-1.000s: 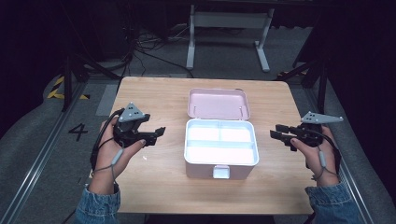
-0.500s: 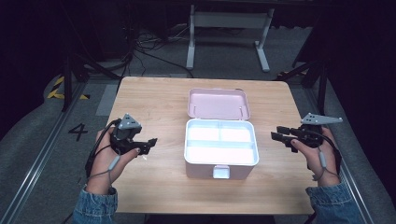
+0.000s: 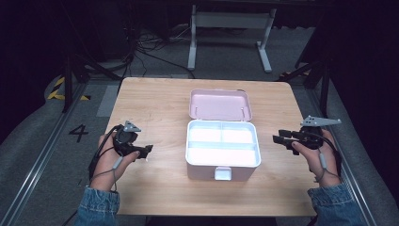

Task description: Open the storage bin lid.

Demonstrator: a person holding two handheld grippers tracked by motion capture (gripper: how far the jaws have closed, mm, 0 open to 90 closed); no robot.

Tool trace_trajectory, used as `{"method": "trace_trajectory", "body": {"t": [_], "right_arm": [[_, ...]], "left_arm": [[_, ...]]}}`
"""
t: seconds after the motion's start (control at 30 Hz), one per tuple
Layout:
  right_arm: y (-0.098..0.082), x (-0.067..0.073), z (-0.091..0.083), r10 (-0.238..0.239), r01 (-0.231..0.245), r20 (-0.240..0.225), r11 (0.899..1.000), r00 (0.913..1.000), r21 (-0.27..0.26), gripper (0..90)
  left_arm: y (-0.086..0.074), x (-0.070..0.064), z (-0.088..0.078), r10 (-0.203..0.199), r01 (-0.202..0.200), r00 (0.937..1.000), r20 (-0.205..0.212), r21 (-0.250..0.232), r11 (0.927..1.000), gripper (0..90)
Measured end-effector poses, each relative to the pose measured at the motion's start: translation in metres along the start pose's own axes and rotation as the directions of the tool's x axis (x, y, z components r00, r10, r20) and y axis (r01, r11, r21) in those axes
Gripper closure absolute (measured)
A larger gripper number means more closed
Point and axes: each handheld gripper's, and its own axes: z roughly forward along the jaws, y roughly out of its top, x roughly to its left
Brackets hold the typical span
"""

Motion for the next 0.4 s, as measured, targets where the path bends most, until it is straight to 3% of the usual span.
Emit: {"method": "trace_trajectory", "body": {"t": [0.1, 0.2, 0.33, 0.4], "right_arm": [[-0.003, -0.003, 0.004, 0.011, -0.011, 0.002, 1.000, 0.9999, 0.012, 55.8], [-0.006, -0.007, 0.006, 0.021, -0.022, 0.009, 0.999, 0.9997, 0.026, 55.8], [-0.009, -0.011, 0.009, 0.032, -0.033, 0.012, 0.999, 0.9994, 0.037, 55.9], [-0.010, -0.012, 0.009, 0.038, -0.039, 0.011, 0.998, 0.9992, 0.040, 55.8]], "left_arm": [[-0.004, 0.001, 0.007, -0.031, 0.030, 0.9994, 0.019, 0.040, 0.9988, 26.7], [-0.006, 0.002, 0.011, -0.034, 0.030, 0.9985, 0.043, 0.098, 0.9948, 25.9], [-0.006, 0.002, 0.013, -0.017, 0.011, 0.9984, 0.053, 0.105, 0.9944, 25.0], [-0.006, 0.001, 0.014, -0.031, 0.026, 0.9980, 0.055, 0.103, 0.9944, 24.8]]}}
